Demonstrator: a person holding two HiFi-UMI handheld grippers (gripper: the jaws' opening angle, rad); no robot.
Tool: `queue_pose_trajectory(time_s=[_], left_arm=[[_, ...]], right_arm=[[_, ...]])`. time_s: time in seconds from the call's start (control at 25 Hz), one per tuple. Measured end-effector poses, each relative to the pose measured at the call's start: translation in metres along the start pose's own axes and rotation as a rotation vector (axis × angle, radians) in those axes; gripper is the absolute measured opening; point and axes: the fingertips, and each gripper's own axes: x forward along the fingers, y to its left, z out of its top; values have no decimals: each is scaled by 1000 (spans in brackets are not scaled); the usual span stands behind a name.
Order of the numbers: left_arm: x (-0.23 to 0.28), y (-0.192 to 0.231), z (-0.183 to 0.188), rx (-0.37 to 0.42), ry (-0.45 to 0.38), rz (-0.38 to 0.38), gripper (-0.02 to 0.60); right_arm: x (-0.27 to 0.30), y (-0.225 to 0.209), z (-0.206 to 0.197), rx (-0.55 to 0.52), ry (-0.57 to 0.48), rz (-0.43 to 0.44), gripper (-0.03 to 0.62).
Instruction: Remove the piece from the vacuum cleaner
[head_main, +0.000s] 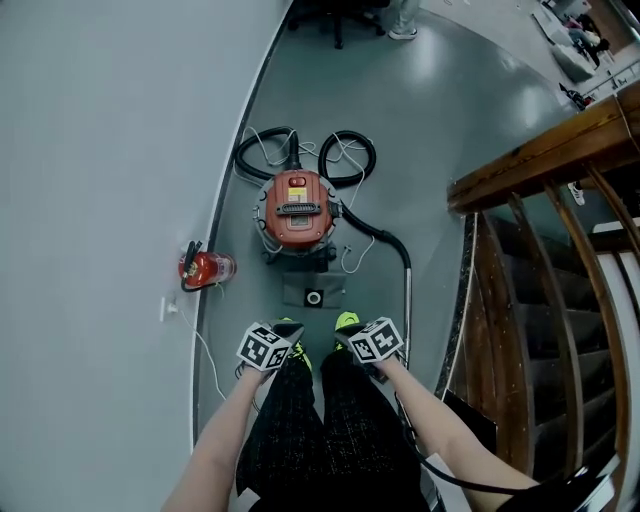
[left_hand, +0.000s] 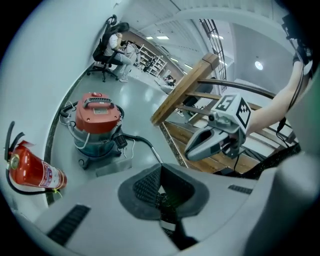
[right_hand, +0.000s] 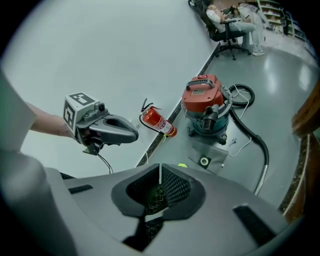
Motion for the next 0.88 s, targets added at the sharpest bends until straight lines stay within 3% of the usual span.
queue_pose_trajectory(time_s=[0.4,0.64,0.88], left_arm=[[-37,-24,26,-38,-75,-7,9],[-55,-30,21,-137,-111,3,9],[-69,-44,22,-111,-113,-8,9]], right_arm=[[-32,19,20,-4,-37,-26,26],[-50,32,30,-9,-64,-41,26],[-61,41,35,-13,-88,-68,26]])
